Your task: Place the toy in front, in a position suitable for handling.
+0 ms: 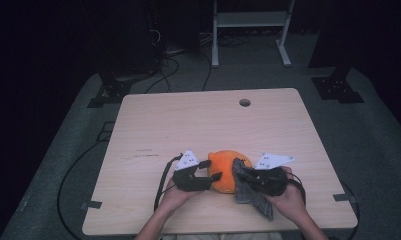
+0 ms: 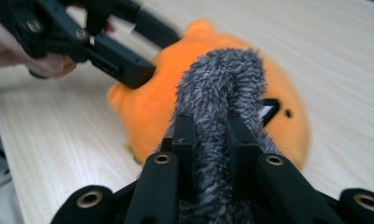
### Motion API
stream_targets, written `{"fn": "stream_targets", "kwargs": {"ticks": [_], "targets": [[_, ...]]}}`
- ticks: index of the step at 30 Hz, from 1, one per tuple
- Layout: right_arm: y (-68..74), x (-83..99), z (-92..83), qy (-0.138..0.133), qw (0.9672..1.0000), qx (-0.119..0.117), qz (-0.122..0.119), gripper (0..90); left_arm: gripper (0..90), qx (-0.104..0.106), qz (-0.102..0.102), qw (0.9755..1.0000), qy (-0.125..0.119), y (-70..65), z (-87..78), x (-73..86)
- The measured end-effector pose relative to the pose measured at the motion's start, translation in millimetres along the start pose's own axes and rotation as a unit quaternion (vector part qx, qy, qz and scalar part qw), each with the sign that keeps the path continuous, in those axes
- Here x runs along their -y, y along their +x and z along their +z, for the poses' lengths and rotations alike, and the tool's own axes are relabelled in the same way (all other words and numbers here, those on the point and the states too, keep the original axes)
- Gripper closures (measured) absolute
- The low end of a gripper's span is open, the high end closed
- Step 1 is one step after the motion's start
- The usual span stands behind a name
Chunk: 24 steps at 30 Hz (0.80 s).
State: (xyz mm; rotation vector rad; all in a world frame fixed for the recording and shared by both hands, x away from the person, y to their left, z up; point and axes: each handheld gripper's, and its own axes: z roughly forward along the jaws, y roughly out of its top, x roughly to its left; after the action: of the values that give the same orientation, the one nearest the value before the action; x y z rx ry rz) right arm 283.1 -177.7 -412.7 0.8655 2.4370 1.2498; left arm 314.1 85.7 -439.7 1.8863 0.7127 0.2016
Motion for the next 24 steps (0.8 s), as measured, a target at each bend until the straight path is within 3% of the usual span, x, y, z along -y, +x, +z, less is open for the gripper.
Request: {"fn": "stream_targets", "kwargs": {"ticks": [1,2,6,10,12,13,14,15,18,20,21,23,24], "targets": [[2.8,-0.1,1.3,0.004,1.0000,-0.005,-0.008,76.2,29.0,-0.012,-0.007,0.9999,0.004,-3.3,4.7,1.1],[5.6,-1.7,0.6,0.004,0.9999,-0.005,-0.010,76.1,31.9,-0.023,0.009,0.9997,0.005,-6.1,6.4,2.0],[6.4,-9.6,-7.5,-0.032,0.9994,0.000,-0.013,76.2,41.6,-0.028,0.053,0.9981,0.013,-14.6,7.3,2.0],[-0.4,-9.6,-5.9,-0.024,0.9996,0.008,-0.013,76.4,43.5,-0.027,0.077,0.9965,0.018,-18.8,5.4,3.0],[-5.1,-5.3,-5.9,-0.010,0.9997,0.015,-0.015,76.7,38.3,-0.015,0.066,0.9976,0.015,-17.4,1.9,1.2],[-5.8,-0.4,-7.9,0.004,0.9992,0.028,-0.027,77.0,33.4,0.004,0.003,1.0000,-0.007,-10.8,-2.6,-3.5],[-5.8,-0.4,-7.9,0.004,0.9992,0.028,-0.027,77.0,26.4,0.004,0.003,1.0000,-0.007,-10.8,-2.6,-3.5],[-3.4,4.3,-9.6,0.014,0.9989,0.028,-0.034,77.1,23.1,0.001,-0.049,0.9987,-0.014,-4.7,-2.6,-6.0],[-1.6,5.5,-11.5,0.014,0.9994,0.010,-0.030,77.1,23.5,0.003,-0.058,0.9983,0.002,-2.8,3.2,-3.9],[0.4,-1.3,-13.9,0.004,0.9995,0.001,-0.030,77.1,30.6,0.000,-0.030,0.9995,0.006,-9.4,10.2,1.5],[0.9,-5.2,-15.2,-0.006,0.9997,-0.003,-0.024,77.1,33.7,0.000,-0.030,0.9995,0.006,-9.4,10.2,1.5],[1.1,-9.0,-15.9,-0.016,0.9996,-0.006,-0.021,77.1,35.8,-0.008,0.005,0.9999,0.013,-14.4,9.6,-0.1],[1.7,-13.8,-14.3,-0.018,0.9995,-0.007,-0.026,76.9,38.9,-0.019,0.034,0.9990,0.019,-18.5,8.7,-0.2]]}}
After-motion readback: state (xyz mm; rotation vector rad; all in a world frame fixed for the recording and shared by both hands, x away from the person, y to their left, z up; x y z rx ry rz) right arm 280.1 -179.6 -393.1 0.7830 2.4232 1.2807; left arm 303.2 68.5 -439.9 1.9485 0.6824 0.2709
